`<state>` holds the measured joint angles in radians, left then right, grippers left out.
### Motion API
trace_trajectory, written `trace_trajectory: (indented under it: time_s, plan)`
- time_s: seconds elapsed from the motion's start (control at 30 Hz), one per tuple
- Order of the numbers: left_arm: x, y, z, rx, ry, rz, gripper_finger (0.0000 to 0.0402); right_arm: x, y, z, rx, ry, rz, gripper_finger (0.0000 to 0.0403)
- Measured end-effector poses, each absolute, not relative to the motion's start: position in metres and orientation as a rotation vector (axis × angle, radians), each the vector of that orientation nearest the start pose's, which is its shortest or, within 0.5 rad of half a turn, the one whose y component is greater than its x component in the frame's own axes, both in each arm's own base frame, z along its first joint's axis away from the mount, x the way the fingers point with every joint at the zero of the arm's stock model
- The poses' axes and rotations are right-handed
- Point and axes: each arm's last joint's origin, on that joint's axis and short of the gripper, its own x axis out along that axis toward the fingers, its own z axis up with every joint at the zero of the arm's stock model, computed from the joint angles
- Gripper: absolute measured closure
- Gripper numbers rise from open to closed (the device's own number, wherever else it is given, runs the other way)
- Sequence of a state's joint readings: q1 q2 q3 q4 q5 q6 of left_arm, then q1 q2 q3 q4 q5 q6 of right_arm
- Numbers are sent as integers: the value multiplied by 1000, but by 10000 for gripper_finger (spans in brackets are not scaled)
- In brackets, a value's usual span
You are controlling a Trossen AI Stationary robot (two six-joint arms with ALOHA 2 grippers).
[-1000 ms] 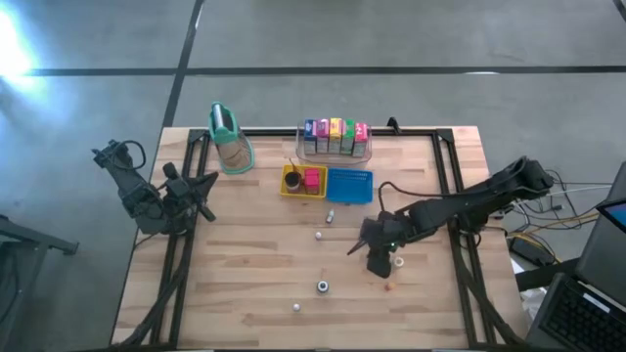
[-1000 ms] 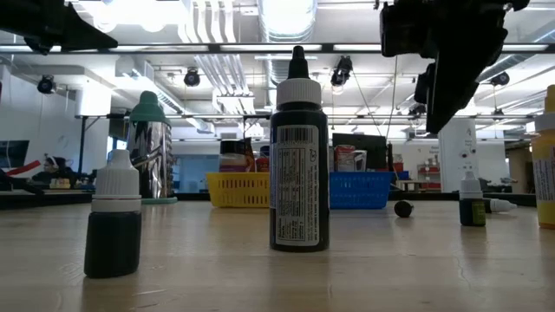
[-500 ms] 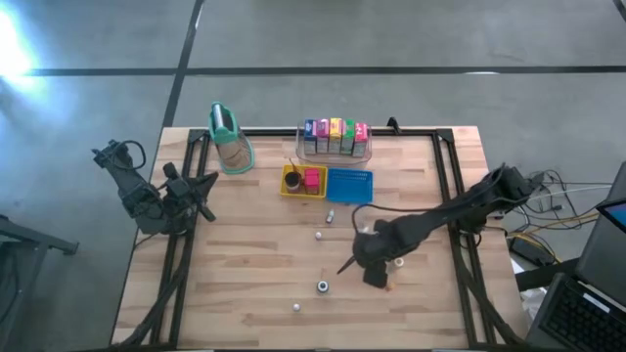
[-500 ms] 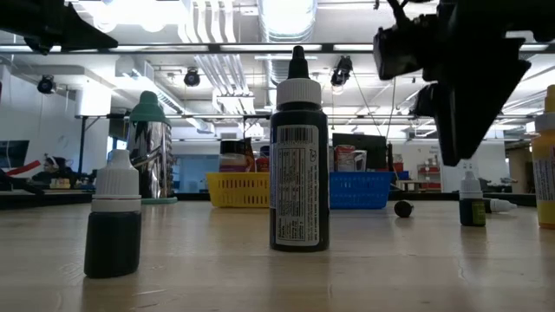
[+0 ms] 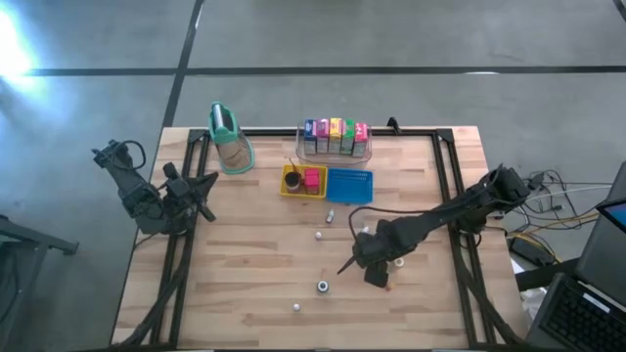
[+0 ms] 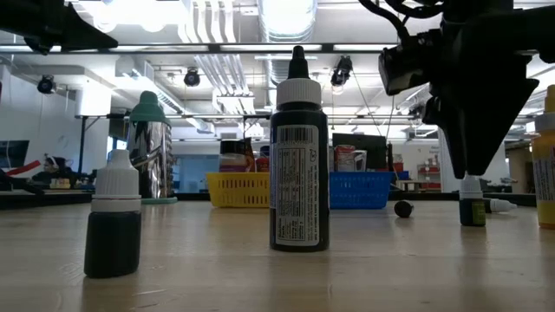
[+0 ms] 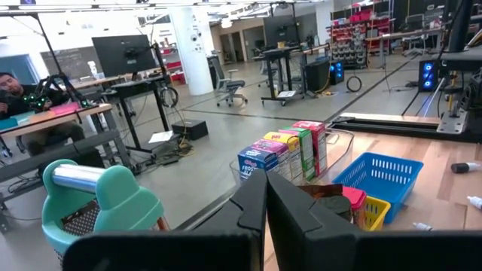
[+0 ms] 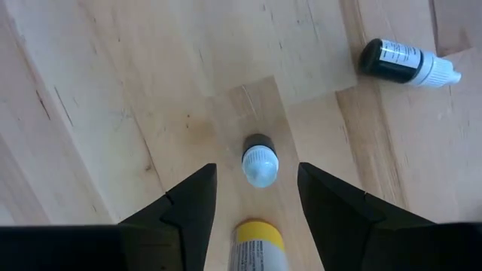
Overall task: Pick & Place Kitchen Items
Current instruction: Put the small black food coloring bottle into the blue bin
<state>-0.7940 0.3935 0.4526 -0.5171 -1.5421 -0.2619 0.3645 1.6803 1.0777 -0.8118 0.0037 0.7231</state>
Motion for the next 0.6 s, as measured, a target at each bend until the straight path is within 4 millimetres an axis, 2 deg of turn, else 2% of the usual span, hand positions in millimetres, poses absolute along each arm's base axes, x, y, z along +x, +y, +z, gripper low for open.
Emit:
trace_trajectory:
  time_s: [0.17, 0.6]
  plan:
    - [76, -36, 249, 182, 85, 747, 387, 280, 106, 178, 331, 1419, -221, 223]
    - [76, -36, 249, 182, 86, 747, 387, 279, 106, 171, 323, 1399, -217, 270]
